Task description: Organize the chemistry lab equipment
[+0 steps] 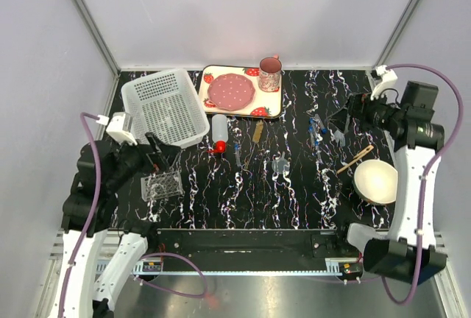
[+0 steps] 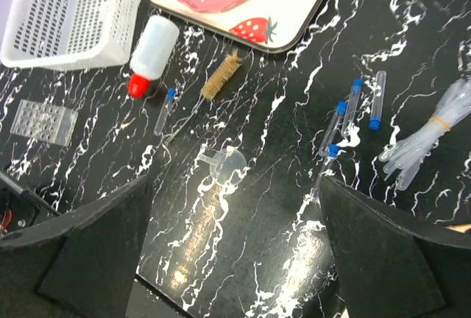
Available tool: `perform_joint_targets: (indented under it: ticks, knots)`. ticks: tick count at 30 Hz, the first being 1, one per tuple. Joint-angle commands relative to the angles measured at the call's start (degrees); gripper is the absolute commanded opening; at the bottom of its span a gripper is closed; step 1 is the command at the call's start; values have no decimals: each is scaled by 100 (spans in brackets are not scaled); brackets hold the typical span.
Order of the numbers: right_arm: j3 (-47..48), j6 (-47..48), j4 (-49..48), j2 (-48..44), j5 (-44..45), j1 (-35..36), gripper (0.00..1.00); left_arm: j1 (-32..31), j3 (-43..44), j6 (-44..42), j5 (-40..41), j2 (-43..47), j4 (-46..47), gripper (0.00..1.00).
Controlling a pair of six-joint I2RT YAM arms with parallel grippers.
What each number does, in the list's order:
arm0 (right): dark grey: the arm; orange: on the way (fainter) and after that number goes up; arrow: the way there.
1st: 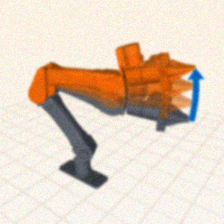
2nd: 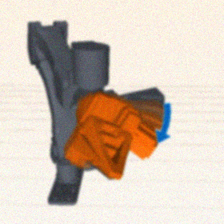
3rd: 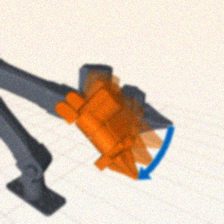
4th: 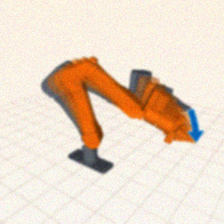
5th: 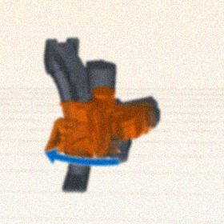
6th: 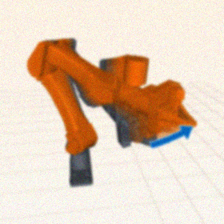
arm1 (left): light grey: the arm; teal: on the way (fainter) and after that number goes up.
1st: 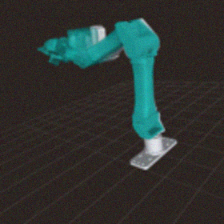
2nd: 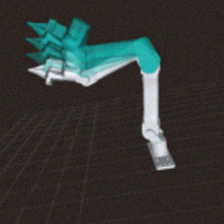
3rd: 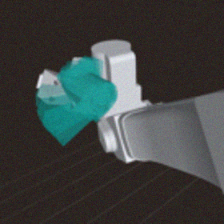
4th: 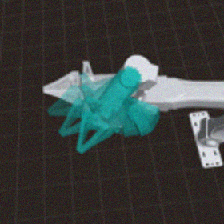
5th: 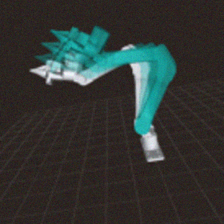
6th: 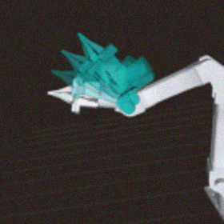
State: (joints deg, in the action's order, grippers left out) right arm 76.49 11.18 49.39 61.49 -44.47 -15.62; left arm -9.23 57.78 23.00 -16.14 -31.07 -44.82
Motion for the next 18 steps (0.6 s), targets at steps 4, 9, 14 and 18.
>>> perform_joint_targets:
  ticks: [4, 9, 14, 18]
  knots:
    - [-169, 955, 168, 1056, 394, 541, 100, -8, -566, 283, -925, -416, 711, 99]
    - [-739, 2176, 317, 1576, 395, 1481, 100, -34, -846, 362, -1329, -672, 913, 99]
    - [-1609, 2934, -653, 1427, 323, 2588, 100, -227, -1084, 336, -1488, -918, 1063, 99]
    - [-1962, 2802, -1325, 1610, 694, 3091, 100, -534, -1234, 433, -1436, -1111, 1360, 99]
